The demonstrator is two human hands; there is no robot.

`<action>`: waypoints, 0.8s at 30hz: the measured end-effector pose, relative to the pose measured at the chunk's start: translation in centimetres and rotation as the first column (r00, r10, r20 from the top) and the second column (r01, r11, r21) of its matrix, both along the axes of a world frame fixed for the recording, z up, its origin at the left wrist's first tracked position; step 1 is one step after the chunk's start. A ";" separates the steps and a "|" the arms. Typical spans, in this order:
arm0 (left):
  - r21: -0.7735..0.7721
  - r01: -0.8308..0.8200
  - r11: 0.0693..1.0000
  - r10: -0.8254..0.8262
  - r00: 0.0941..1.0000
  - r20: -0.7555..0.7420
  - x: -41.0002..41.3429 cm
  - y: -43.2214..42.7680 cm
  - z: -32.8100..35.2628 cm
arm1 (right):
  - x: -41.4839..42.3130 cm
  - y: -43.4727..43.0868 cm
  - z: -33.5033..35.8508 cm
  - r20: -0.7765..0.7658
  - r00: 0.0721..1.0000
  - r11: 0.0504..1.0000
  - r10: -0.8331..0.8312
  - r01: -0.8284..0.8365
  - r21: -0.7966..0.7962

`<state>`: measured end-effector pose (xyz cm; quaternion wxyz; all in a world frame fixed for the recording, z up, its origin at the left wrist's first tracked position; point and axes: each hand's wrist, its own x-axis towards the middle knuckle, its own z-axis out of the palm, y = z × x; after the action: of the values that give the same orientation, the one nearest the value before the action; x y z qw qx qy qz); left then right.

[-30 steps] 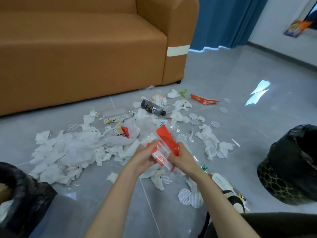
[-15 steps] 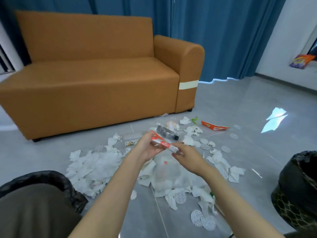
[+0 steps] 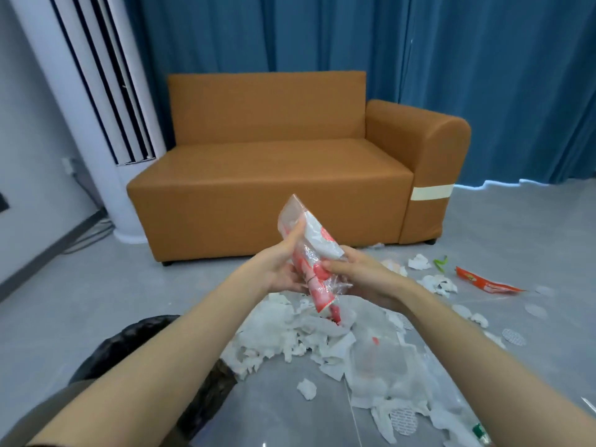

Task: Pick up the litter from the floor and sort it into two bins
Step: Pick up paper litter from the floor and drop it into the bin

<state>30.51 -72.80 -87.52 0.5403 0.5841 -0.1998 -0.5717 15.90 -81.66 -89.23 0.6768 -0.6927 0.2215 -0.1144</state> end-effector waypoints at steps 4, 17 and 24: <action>-0.009 -0.148 0.989 0.147 0.987 -0.061 3.8 3.9 0.2 | 4.5 1.9 0.1 0.040 0.983 0.970 0.180 -0.184 0.160; -0.028 -0.704 0.709 0.688 0.701 -0.188 11.9 13.4 -4.1 | 14.0 10.8 -7.2 -0.044 0.993 0.903 0.106 -0.078 0.424; -0.026 -0.609 0.793 0.604 0.781 0.158 13.4 17.6 -5.7 | 15.5 12.2 -9.6 -0.085 0.996 0.980 -0.029 0.045 0.194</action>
<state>43.91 -55.23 -93.23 0.6698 0.6680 -0.0360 -0.3221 31.36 -69.42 -98.82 0.7298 -0.6225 0.2720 -0.0763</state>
